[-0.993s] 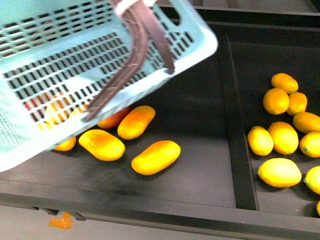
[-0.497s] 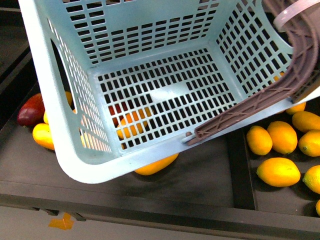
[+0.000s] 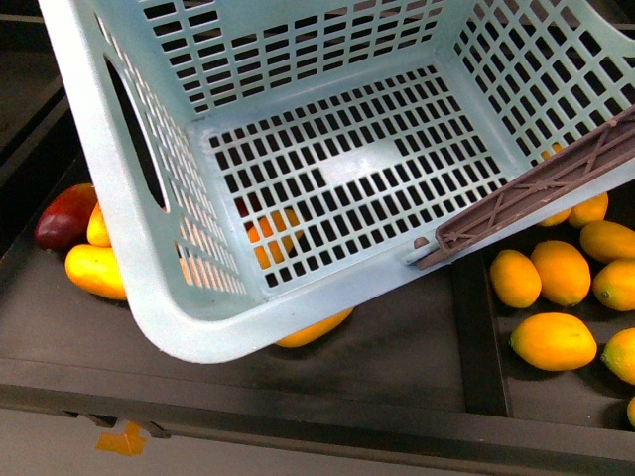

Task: Pick lemon and mango into basket

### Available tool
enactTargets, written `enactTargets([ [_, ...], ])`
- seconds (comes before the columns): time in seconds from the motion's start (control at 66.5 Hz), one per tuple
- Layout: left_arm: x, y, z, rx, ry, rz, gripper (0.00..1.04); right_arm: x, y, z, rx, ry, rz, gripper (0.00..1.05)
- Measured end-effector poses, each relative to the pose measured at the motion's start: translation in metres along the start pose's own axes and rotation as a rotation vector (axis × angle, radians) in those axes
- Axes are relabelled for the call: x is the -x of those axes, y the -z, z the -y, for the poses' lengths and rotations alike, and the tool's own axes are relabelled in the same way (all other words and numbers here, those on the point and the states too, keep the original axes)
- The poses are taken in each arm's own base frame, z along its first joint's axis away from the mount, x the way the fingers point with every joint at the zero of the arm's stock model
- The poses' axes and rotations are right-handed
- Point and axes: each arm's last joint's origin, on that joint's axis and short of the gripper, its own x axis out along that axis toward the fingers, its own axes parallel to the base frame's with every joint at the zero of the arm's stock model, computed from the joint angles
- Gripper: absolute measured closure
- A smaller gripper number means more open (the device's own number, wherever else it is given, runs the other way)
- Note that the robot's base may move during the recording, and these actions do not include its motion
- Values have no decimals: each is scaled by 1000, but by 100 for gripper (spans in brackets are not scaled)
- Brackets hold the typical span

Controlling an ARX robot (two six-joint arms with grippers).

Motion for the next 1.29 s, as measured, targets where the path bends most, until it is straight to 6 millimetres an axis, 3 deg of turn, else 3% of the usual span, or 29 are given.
enactTargets([
  [0.135,0,0,0,0,-2,2,91,-5,-9,6,-229,20,-340,9],
  [0.271,0,1,0,2,5,-12,91,-15,-42,23,-324,70,-270,9],
  [0.361,0,1,-1,2,3,-9,91,-22,-45,37,-318,106,-257,9],
  [0.602,0,1,-1,3,-3,-3,91,-62,8,81,-131,177,-403,9],
  [0.752,0,1,-1,3,-1,-7,91,-96,55,105,-5,153,-555,9],
  [0.948,0,1,-1,3,-2,-6,91,-133,111,121,-114,151,-786,9],
  [1.053,0,1,-1,3,-3,-4,91,-171,140,124,-198,172,-855,9],
  [1.174,0,1,-1,3,-3,-4,91,-209,160,128,-299,232,-885,9],
  [1.294,0,1,-1,3,-3,-4,91,-233,175,131,-374,287,-905,9],
])
